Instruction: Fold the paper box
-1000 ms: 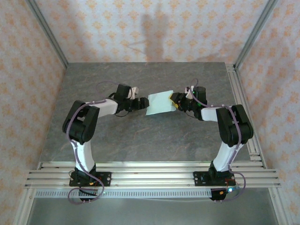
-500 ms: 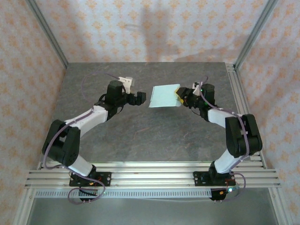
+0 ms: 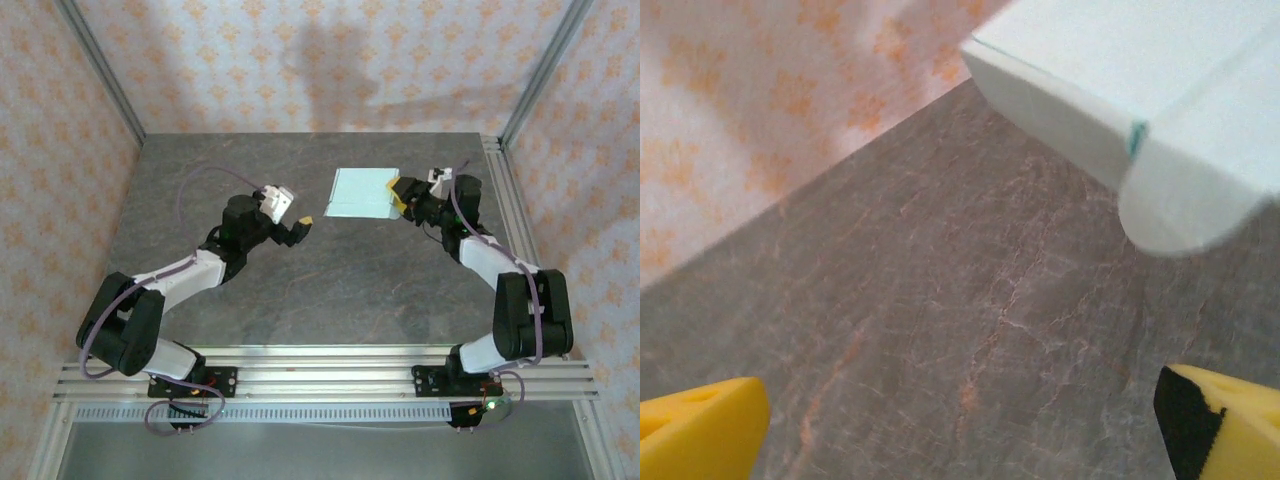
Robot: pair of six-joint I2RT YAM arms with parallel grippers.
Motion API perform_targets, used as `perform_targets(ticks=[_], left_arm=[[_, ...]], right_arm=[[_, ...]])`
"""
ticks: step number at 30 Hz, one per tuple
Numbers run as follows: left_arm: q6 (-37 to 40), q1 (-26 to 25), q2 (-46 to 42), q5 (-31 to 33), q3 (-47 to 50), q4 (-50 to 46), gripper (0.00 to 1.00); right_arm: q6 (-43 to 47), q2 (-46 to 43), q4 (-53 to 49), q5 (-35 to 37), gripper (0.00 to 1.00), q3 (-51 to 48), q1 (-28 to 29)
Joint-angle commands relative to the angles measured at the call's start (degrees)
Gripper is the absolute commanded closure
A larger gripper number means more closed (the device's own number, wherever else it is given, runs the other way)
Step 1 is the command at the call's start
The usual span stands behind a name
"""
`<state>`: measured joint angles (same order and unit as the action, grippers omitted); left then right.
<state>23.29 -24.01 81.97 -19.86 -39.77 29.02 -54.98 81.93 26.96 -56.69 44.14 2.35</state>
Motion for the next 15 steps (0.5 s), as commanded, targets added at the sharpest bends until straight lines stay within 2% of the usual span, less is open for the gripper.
perform_targets(ticks=[1, 9, 15], left_arm=[[13.16, -2.89, -2.27, 3.83, 0.62, 6.49, 0.0], [21.72, -8.53, -2.86, 9.46, 0.32, 9.54, 0.0], [29.05, -12.09, -2.87, 13.07, -1.6, 6.03, 0.0]], right_arm=[[-2.83, -2.34, -0.5, -4.49, 0.59, -0.52, -0.37], [-13.11, -3.04, 4.06, -7.8, 0.63, -2.38, -0.38], [-18.31, -4.19, 6.99, -8.95, 0.64, -3.82, -0.33]])
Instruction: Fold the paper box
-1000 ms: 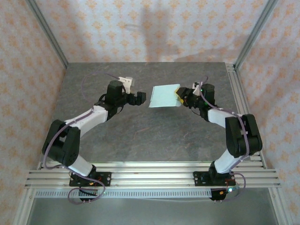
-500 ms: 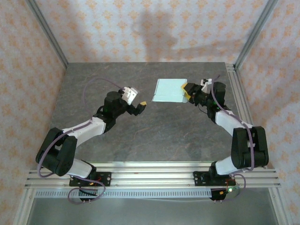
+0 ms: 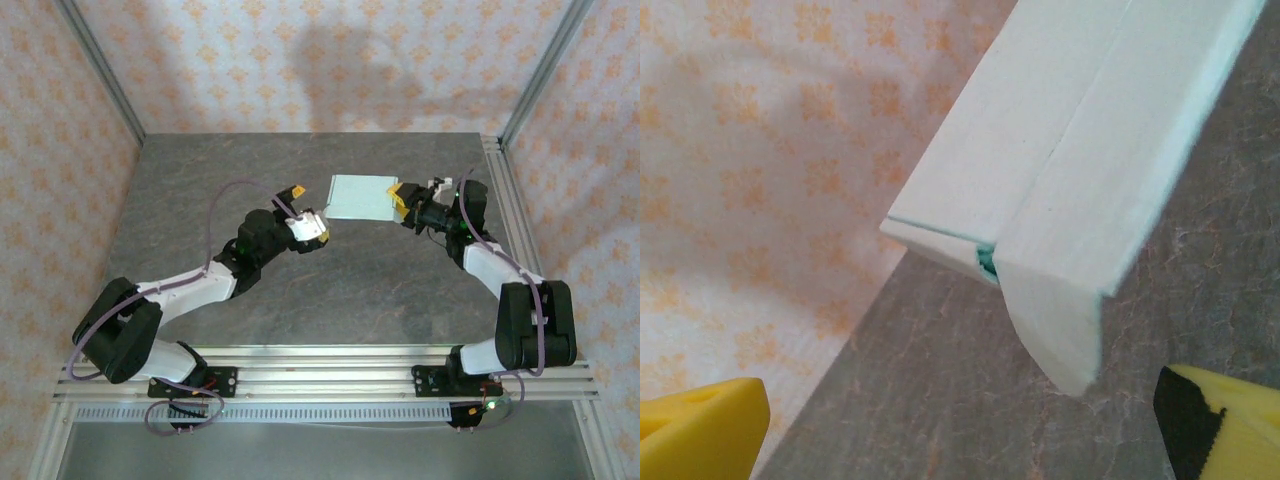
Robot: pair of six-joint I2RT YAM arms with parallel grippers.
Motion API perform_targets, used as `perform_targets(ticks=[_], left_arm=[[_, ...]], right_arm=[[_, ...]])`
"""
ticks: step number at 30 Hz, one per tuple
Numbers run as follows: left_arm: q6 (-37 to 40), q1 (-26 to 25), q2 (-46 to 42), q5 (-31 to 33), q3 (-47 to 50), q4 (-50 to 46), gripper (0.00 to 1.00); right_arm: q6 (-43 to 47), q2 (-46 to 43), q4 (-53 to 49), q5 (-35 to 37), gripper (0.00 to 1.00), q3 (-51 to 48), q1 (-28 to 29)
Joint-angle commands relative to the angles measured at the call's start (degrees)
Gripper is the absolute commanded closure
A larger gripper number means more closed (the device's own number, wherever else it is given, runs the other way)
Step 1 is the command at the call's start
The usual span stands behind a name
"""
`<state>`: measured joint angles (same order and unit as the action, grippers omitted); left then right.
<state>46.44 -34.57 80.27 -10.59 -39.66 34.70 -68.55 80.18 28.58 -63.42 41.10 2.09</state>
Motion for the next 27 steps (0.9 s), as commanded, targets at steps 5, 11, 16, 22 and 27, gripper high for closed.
perform_targets(ticks=[5, 11, 16, 22, 27], left_arm=[[12.53, -6.09, -0.92, 9.71, -2.77, -0.04, 0.01], [19.74, -9.13, 0.74, 14.94, -3.23, 2.21, 0.09], [24.73, -10.48, 2.06, 17.24, -3.31, 2.94, 0.19], [26.29, -11.23, 3.72, 19.09, -3.26, 4.73, 0.29], [25.2, -11.23, 4.12, 19.88, -4.33, 3.01, 0.41]], right_arm=[[-5.42, -3.83, 4.58, -2.76, 0.64, -1.64, -0.02], [-4.44, -4.23, 3.91, -4.25, 0.64, -2.63, 1.11], [-4.39, -4.19, 4.82, -5.22, 0.65, -3.06, 1.82], [-5.94, -3.0, 8.1, -5.92, 0.65, -3.13, 2.54], [-7.04, -2.49, 9.9, -5.7, 0.65, -3.58, 2.57]])
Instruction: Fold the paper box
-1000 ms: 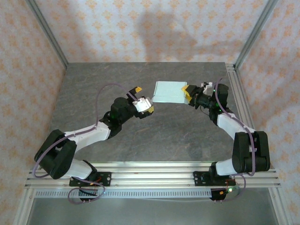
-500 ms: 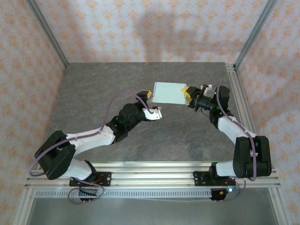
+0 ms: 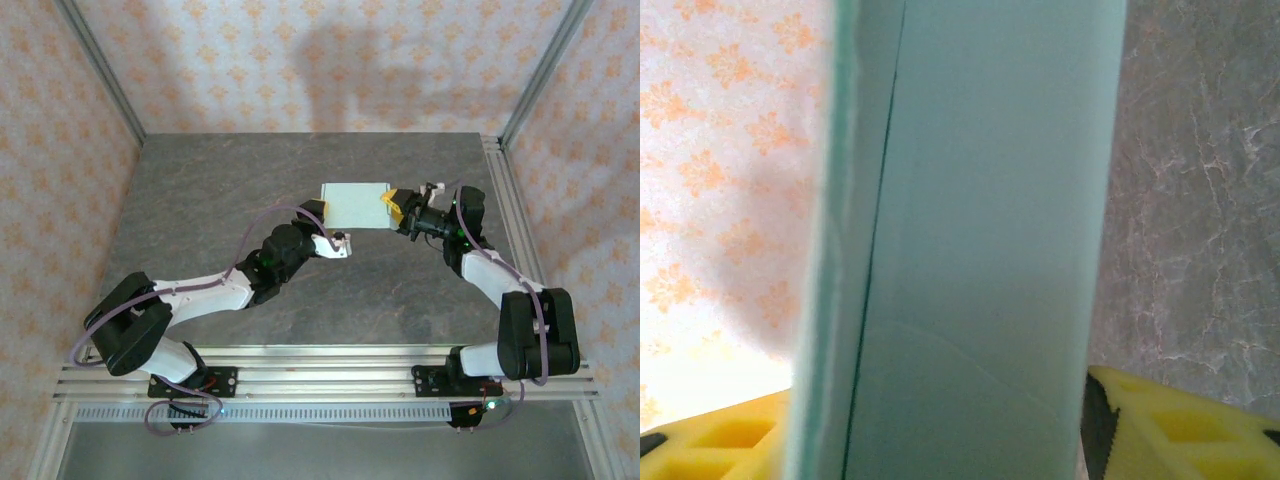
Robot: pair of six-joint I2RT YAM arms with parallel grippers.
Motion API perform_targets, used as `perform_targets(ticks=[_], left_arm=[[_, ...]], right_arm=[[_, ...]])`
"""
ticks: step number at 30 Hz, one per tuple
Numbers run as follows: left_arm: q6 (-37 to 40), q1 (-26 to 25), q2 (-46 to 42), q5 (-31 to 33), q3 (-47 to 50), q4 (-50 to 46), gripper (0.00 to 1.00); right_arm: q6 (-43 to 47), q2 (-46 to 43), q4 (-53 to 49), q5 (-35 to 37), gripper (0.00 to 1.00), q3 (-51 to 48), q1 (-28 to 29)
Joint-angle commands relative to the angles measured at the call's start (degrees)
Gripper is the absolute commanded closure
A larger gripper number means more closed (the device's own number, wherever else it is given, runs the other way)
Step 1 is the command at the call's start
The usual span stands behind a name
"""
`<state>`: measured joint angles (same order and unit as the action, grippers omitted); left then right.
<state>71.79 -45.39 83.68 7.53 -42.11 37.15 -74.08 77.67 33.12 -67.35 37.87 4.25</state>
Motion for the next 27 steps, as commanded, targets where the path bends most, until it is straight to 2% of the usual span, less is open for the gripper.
perform_targets(ticks=[1, 11, 14, 17, 20, 22, 27], left_arm=[[-0.54, -0.43, 0.74, 1.88, -1.93, 0.8, 0.44], [-4.22, -0.33, 0.88, 2.94, -3.24, -1.73, 0.65], [-5.5, -0.25, 0.63, 2.57, -3.17, -2.23, 0.65], [-7.85, 0.05, 0.02, 1.79, -3.84, -5.33, 0.66], [-11.64, 1.31, -1.19, -1.43, -4.59, -10.99, 0.66], [-13.71, 2.12, -2.03, -2.4, -4.76, -14.76, 0.66], [-22.33, 6.02, -4.99, -9.81, -5.13, -25.64, 0.68]], right_arm=[[-1.5, 0.09, 5.31, -1.64, 0.65, -0.38, 0.43], [-1.68, 0.16, 5.33, -0.59, 0.62, -0.09, 0.4], [-1.38, 0.12, 5.36, -0.17, 0.59, 0.1, 0.4], [-0.01, -0.27, 5.46, 0.76, 0.51, 0.1, 0.41], [2.59, -1.19, 4.22, 2.46, 0.34, 0.35, 0.24], [5.25, -1.96, 2.94, 4.05, 0.28, 0.63, -0.33], [13.0, -2.93, -0.47, 7.78, 0.22, -0.44, -2.81]])
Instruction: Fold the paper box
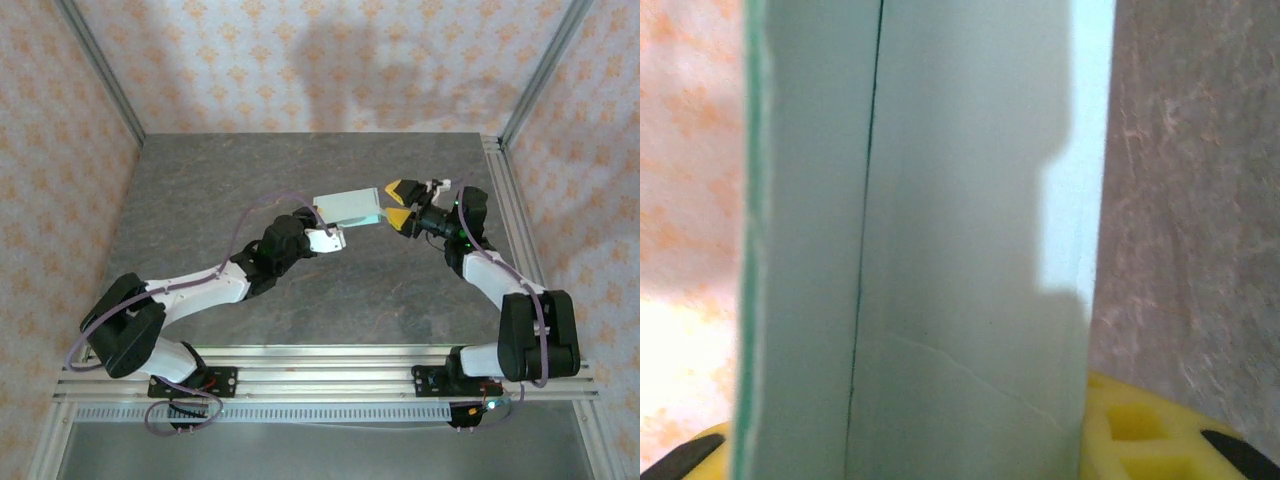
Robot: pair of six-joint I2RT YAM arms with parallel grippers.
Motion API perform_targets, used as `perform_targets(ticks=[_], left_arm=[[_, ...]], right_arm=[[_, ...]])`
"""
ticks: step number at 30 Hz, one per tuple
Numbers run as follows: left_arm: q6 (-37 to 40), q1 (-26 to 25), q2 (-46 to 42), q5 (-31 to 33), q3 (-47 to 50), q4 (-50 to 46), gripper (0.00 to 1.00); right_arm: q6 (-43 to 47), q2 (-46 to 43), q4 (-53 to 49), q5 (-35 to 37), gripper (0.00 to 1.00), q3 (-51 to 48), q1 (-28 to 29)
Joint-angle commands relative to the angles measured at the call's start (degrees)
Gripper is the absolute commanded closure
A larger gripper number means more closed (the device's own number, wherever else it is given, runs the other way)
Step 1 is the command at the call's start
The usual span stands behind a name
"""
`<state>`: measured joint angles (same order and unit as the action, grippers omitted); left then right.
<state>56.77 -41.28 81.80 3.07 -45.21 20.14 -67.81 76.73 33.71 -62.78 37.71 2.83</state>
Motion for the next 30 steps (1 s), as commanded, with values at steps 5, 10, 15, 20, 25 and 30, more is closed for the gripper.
perform_targets(ticks=[5, 10, 15, 20, 25, 30], left_arm=[[-13.98, 5.06, -3.2, -11.92, -2.27, -17.13, 0.68], [-17.04, 7.45, -2.35, -20.61, -4.46, -28.22, 0.68], [-15.21, 8.57, 0.43, -25.39, -7.95, -37.96, 0.68], [-12.75, 8.94, 4.89, -26.43, -12.39, -45.89, 0.66], [-11.87, 8.94, 9.36, -26.01, -16.56, -51.88, 0.66], [-10.85, 9.72, 12.24, -29.19, -19.48, -57.18, 0.66]], right_arm=[[27.78, -5.35, -20.82, 6.35, 0.21, 3.32, -2.92], [54.18, -9.34, -44.11, 14.51, 0.21, 10.18, -2.82], [65.93, -14.57, -48.78, 22.07, 0.21, 10.77, 0.52], [73.16, -17.49, -49.73, 27.77, 0.24, 10.03, 6.93], [81.28, -17.18, -53.61, 31.29, 0.27, 11.26, 13.28], [88.82, -13.14, -58.67, 32.89, 0.28, 13.86, 18.64]])
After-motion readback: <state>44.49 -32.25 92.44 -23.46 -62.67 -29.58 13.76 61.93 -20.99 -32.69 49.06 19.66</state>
